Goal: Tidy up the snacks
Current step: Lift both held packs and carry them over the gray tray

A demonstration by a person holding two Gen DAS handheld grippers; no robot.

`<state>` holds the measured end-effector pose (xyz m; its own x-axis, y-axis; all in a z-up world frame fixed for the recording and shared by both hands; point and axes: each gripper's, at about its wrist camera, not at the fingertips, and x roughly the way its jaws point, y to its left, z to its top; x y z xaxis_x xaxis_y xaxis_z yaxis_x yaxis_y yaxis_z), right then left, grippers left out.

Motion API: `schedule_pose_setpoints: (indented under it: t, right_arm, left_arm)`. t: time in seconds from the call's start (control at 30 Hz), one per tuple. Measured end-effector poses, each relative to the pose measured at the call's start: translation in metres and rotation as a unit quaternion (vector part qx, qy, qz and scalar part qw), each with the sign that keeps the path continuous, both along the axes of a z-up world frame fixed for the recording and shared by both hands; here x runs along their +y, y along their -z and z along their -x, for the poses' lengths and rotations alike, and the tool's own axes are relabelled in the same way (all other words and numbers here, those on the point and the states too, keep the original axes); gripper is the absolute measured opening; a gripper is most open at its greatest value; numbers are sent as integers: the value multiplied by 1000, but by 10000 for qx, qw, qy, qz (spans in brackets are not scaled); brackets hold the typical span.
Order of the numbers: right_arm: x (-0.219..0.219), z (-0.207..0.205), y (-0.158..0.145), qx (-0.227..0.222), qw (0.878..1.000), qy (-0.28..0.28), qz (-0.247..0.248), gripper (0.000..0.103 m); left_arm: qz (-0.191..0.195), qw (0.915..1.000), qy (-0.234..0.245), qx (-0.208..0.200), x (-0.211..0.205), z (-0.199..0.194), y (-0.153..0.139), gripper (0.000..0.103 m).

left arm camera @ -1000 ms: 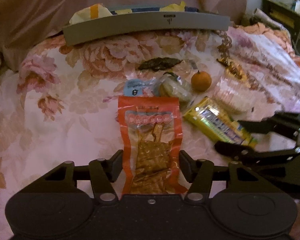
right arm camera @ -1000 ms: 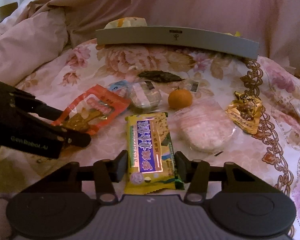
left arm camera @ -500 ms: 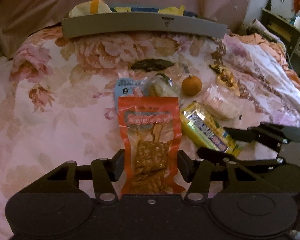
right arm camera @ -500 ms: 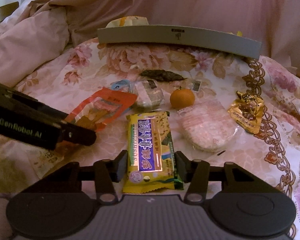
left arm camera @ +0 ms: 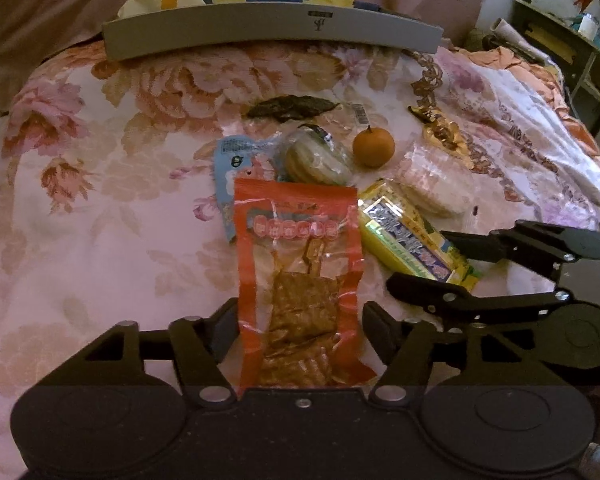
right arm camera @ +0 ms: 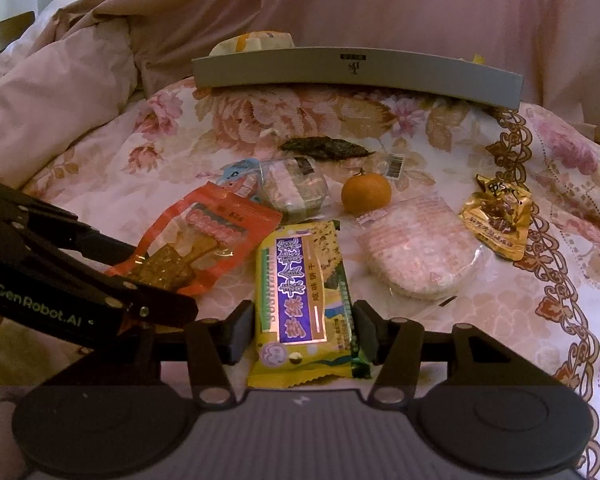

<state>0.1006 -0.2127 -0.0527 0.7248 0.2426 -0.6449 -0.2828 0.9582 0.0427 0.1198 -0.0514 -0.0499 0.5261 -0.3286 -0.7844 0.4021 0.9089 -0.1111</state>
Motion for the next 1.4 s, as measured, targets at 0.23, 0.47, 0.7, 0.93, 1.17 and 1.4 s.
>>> schedule_pose_setpoints:
  t: [0.23,0.47,0.7,0.93,1.17,1.4]
  right_arm:
    - [11,6,-2,-233,9987,-167,428,52]
    - [30,17,-4,-651,9885,-407,1305,52]
    - [38,24,-3,-950,9782,-520,1774,52]
    - [39,28,-5,-1288,9700,-464,2007,52]
    - [37,31,-12,-1655,9641,-293,2054,52]
    - [29,30,-26,-2014,9597,-50,1958,52]
  left_arm:
    - [93,9998,-111,-99,2,2,-5,59]
    - [130,9997,-33,-203,-4,8,-10,48]
    - [260,9992,-152,-248,-3,11,-16,45]
    - [485,9973,-286,-461,-3,17,-25,45]
    - [845,9923,-548,-727,4,19,-35,45]
    - [1059,9867,-669,-1039,4,12,-54,45]
